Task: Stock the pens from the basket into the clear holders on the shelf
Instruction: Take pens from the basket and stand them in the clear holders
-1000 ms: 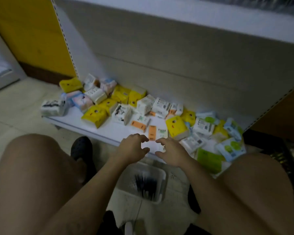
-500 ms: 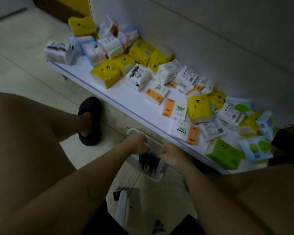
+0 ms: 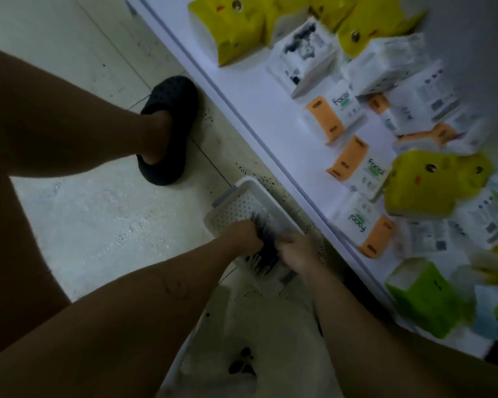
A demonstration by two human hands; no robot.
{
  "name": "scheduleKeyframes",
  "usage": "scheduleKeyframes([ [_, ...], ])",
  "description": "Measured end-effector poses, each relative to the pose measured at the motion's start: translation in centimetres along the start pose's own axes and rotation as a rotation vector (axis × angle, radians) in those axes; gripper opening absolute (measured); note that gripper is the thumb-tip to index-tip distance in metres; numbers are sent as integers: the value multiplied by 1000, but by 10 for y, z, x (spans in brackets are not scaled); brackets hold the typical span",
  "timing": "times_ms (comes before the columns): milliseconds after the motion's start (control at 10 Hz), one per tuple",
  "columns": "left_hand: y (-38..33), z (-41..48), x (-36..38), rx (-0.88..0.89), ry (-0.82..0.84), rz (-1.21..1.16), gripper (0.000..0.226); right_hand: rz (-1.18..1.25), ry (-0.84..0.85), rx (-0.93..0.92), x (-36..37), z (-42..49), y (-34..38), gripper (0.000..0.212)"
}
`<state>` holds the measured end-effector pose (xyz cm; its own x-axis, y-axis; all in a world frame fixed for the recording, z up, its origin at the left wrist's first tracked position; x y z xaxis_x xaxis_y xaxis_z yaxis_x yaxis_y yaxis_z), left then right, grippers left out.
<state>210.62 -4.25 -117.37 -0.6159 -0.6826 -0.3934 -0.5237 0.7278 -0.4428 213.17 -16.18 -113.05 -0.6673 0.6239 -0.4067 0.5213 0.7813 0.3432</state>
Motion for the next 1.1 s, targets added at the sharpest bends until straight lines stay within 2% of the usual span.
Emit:
scheduleKeyframes([
  [100,5,14,3,-11,-35,-61,13,-19,26,96,16,15,-13,28],
  [300,22,42,22,-79,22,-150,14,112,27,228,41,42,-50,19],
  [400,33,58,33,-115,59,-195,32,116,21,291,50,47,-61,25],
  [500,32,63,33,-78,57,-242,35,166,30,325,52,48,-63,26],
  [600,26,64,32,-60,78,-341,23,280,91,335,51,45,-57,12],
  [700,20,66,38,-36,86,-294,57,270,109,319,49,46,-54,23],
  [800,13,66,42,-5,67,-181,48,237,92,317,52,51,-61,15],
  [900,9,63,50,5,52,-180,37,192,76,286,55,57,-66,28],
  [1000,13,63,58,-21,52,-171,36,290,13,310,56,56,-71,7],
  [1100,9,62,46,-16,-7,-216,29,295,58,299,59,58,-71,8],
])
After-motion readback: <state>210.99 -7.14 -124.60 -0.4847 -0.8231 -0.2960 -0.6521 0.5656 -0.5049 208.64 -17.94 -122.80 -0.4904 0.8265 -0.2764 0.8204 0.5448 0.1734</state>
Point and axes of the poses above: each hand's wrist, its own z-axis towards the middle knuckle, its own x-axis out of the palm, y = z × x, the point moved 9 cm from there along z, towards the middle knuckle, and after that the axes turned 6 degrees about z, right-handed, at the moved point
